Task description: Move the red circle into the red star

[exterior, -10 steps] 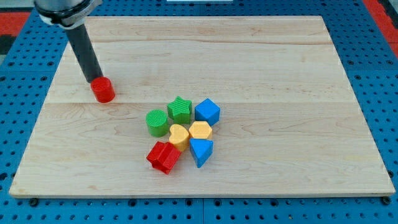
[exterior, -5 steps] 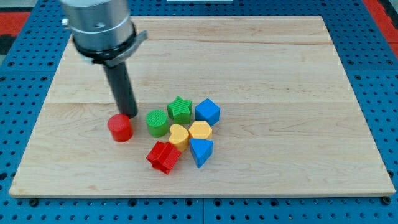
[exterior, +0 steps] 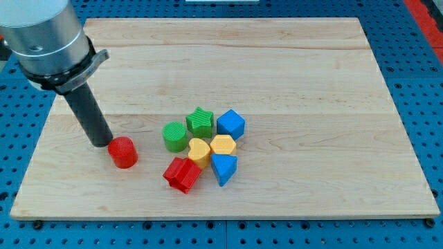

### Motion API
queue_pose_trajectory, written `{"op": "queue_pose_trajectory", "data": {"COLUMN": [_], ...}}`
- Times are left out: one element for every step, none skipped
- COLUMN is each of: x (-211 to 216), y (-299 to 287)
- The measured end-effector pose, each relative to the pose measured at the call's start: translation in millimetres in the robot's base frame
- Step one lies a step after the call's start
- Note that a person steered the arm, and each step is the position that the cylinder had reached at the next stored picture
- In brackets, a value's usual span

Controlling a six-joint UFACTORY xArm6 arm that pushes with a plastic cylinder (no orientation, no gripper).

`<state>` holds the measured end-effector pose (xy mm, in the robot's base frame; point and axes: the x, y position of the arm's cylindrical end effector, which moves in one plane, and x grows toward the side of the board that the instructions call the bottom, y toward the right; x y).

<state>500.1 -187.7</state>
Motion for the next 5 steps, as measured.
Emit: {"op": "queue_pose_trajectory", "data": {"x": [0.0,18.7,23.7,14.8,14.3], "y": [-3.4,-26.9,1.6,27.1,64.9]}}
